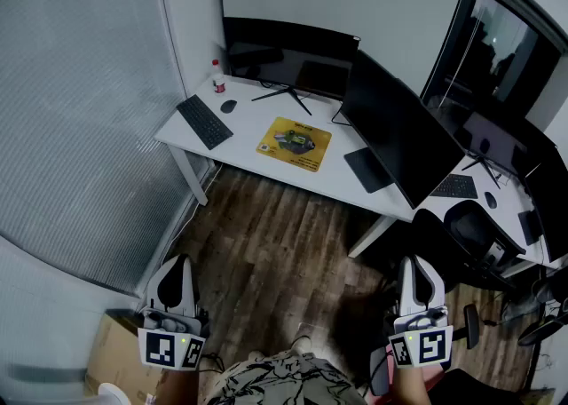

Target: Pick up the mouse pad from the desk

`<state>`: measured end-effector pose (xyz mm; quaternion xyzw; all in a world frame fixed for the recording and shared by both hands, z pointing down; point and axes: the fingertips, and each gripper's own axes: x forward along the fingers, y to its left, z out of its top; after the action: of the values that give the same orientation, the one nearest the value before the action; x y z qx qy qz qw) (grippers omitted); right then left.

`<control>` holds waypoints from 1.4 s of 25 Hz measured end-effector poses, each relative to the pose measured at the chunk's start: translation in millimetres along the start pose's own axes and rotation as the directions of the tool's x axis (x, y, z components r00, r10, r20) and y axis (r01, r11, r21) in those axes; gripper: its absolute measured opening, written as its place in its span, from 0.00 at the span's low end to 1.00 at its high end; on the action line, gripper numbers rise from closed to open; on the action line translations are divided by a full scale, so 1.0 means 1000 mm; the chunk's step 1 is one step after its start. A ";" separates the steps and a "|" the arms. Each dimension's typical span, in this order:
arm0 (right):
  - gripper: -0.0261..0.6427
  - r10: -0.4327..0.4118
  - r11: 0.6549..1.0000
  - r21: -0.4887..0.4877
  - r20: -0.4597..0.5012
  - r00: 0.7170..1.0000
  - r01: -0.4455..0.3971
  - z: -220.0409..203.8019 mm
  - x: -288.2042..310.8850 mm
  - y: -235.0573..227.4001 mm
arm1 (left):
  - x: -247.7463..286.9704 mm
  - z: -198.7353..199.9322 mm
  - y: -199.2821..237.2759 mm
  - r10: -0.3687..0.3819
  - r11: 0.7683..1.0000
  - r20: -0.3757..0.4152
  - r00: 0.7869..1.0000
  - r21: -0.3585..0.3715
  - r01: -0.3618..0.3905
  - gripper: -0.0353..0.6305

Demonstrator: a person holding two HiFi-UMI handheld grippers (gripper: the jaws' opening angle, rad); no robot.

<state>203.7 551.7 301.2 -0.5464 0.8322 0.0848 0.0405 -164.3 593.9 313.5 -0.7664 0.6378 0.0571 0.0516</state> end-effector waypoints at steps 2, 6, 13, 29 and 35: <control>0.05 0.003 1.000 -0.011 -0.003 1.000 -0.003 0.000 0.001 -0.001 | 0.002 -0.003 0.000 0.006 1.000 -0.006 1.000 0.002 -0.006 0.06; 0.05 0.007 1.000 -0.014 -0.004 1.000 -0.007 0.000 0.004 0.000 | 0.004 -0.006 0.003 0.016 1.000 -0.013 1.000 -0.015 -0.016 0.06; 0.05 0.005 1.000 0.009 0.005 1.000 -0.005 0.001 0.003 0.001 | 0.004 -0.006 -0.001 0.001 1.000 -0.016 1.000 -0.014 -0.002 0.06; 0.22 0.024 0.998 0.066 -0.038 0.999 -0.022 -0.016 -0.004 0.003 | 0.000 -0.015 -0.008 0.035 0.998 -0.072 0.997 0.051 -0.031 0.32; 0.47 0.036 0.995 0.094 -0.036 0.999 -0.033 -0.019 0.000 0.001 | 0.000 -0.018 -0.003 0.090 0.995 -0.083 0.992 0.058 -0.085 0.61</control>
<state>203.5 548.7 320.0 -0.5311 0.8452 0.0362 0.0488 -160.6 591.3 331.4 -0.7377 0.6737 0.0091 0.0424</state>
